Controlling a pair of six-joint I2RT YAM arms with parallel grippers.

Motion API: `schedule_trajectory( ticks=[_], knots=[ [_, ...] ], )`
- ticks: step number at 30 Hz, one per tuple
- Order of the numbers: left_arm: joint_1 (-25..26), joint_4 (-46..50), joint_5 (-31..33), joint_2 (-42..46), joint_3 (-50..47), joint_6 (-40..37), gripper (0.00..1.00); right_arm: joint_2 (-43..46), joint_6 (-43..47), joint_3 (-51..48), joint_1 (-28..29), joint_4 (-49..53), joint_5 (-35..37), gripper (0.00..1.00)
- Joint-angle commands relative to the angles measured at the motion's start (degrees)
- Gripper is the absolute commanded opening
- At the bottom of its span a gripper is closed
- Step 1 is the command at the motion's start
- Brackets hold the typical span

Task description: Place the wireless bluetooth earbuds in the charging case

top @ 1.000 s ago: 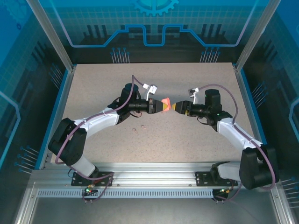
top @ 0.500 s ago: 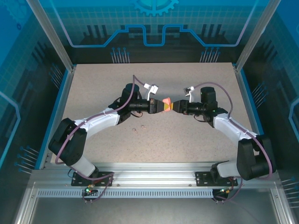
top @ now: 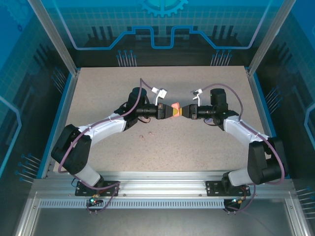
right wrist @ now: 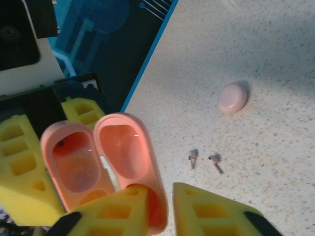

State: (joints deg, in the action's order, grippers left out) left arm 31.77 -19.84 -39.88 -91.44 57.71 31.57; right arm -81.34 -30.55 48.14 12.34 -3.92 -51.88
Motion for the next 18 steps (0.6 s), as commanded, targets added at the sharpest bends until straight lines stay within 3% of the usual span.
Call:
schedule_trajectory(
  ticks=[1,2,6,8,13,18],
  knots=[
    [0.9,-2.5,-2.1,-0.5,2.2,0.5,0.00,-0.6,1.5,1.7,0.5,0.6,-3.6,0.07],
    [1.0,-2.4,-2.0,-0.6,2.1,0.5,0.01,-0.6,1.5,1.9,0.6,0.9,-3.5,0.01],
    [1.0,-2.4,-1.4,-0.6,1.8,0.4,0.02,-0.4,2.1,1.9,0.4,2.5,-2.2,0.00],
    [0.9,-2.1,-1.1,-0.7,1.7,0.3,0.09,-0.3,2.0,1.9,0.2,3.6,-1.4,0.00],
    [0.9,-1.1,2.5,-0.7,1.0,-0.4,0.59,0.0,3.1,5.1,0.2,8.7,4.7,0.00],
    [0.3,3.4,4.3,0.3,2.1,-3.0,0.79,-0.6,5.1,6.8,0.2,12.9,9.3,0.00]
  ],
)
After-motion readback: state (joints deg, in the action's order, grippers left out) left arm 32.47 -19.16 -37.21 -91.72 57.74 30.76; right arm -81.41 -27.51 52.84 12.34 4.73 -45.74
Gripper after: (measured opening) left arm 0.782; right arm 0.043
